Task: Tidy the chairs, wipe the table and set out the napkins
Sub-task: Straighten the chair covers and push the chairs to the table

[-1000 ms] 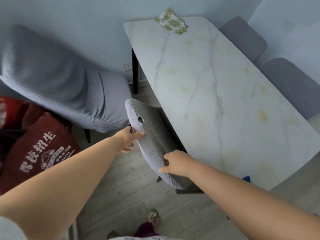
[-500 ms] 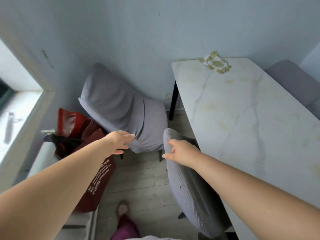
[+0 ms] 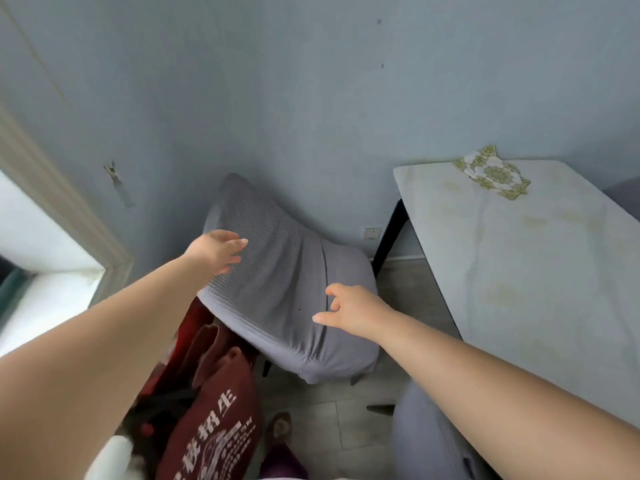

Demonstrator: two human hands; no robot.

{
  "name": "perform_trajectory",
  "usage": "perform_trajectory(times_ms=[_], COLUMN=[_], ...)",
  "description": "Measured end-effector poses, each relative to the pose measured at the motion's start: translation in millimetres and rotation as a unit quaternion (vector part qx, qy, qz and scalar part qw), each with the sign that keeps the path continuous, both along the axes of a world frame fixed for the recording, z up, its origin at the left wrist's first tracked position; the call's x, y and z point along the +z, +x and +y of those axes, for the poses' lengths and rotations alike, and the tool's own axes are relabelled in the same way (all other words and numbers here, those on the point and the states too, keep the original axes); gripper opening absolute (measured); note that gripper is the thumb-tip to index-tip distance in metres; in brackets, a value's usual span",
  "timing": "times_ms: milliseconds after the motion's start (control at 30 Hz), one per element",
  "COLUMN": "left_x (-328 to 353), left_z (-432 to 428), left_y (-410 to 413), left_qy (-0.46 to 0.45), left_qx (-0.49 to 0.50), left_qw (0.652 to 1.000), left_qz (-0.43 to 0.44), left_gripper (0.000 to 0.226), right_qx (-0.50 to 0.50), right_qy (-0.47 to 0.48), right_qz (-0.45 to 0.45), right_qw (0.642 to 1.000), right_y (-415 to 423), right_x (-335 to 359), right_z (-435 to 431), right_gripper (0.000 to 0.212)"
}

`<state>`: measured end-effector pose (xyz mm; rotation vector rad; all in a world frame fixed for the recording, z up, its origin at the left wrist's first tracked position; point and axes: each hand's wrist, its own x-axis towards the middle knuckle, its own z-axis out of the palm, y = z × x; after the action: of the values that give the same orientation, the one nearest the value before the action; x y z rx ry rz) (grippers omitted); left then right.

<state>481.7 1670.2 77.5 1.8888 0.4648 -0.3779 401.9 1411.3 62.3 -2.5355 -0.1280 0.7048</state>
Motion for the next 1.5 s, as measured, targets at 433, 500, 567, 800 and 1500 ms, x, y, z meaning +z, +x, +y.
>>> perform_trajectory(times_ms=[433,500,567,800,1500], left_x=[-50,-69,-84,-96,-104], left_z=[73,79,84,85,65], left_y=[148,151,153,175,198], left_qy=[0.117,0.080,0.012,-0.040,-0.051], left_qx=[0.018,0.005,0.007,0.011,-0.008], left_qw=[0.993,0.995,0.993,0.987,0.968], left_qz=[0.012,0.067,0.114,0.157,0.246], left_gripper=[0.081,0.090,0.088,0.060,0.054], right_qx=[0.033,0.024,0.019,0.014,-0.105], right_qy=[0.061,0.085,0.101,0.066,-0.006], right_qz=[0.097,0.121,0.146,0.186,0.212], right_qw=[0.993,0.989,0.984,0.980,0.972], right_y=[150,163,174,181,185], right_x=[-38,-48,-59,-91,-99], right_z=[137,154,173,240,258], right_gripper=[0.087,0.091,0.096,0.133,0.094])
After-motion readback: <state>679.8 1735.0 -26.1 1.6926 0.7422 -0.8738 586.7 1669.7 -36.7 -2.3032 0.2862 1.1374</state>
